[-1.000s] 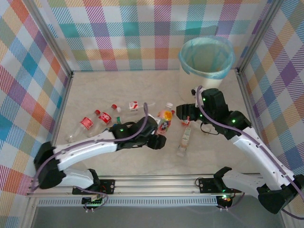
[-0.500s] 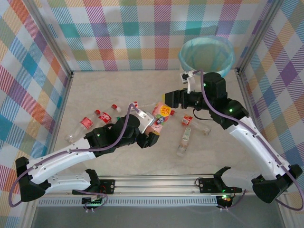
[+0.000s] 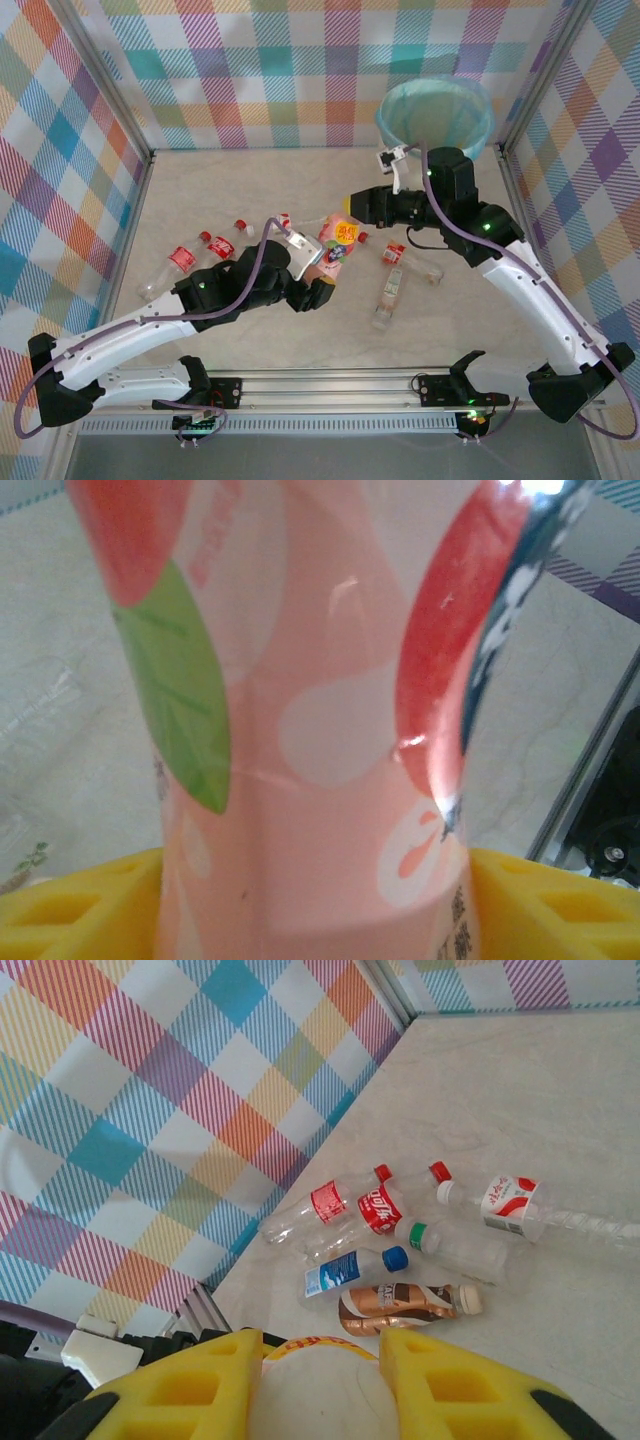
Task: Put the plastic bottles in the bin
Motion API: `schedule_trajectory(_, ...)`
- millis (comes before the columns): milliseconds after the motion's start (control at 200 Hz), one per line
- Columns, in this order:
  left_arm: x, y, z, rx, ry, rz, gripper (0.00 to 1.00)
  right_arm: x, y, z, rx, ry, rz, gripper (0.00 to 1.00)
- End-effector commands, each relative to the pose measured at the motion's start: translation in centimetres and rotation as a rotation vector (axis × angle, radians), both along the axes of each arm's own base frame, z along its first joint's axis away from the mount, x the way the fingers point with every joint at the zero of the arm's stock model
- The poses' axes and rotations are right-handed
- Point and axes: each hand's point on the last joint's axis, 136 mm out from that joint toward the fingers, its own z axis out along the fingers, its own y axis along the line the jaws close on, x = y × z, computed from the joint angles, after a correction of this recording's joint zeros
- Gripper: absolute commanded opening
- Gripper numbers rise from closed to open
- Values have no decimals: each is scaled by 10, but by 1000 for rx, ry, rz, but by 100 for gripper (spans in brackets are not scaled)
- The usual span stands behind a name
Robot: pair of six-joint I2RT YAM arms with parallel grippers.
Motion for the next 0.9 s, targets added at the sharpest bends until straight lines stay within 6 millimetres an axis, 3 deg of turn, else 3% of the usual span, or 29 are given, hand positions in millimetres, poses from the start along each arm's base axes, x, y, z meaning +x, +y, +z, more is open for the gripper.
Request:
schedule_trajectory(0, 3, 4, 38, -61, -70, 22, 83, 2, -9, 33, 0, -106, -39, 25)
schedule_trajectory(100, 12, 6, 68, -95, -142, 56, 93, 21, -31, 54, -72, -188, -193, 17)
schedule_trajectory(305, 40, 8, 139, -147, -277, 162, 96, 67, -76, 123, -268, -465, -456, 13)
schedule_trajectory(435, 56, 5, 163, -171, -296, 210, 97, 105, -108, 170, -388, -658, -663, 12)
schedule_trajectory(530, 69, 0, 166, -190, -275, 233, 97, 138, -130, 188, -518, -769, -800, 12)
schedule_trajectory(680, 91, -3, 150, -201, -194, 307, 97, 189, -161, 178, -667, -774, -921, 11)
schedule_trajectory(895, 120, -11, 105, -179, -5, 364, 97, 239, -184, 127, -811, -660, -953, 12)
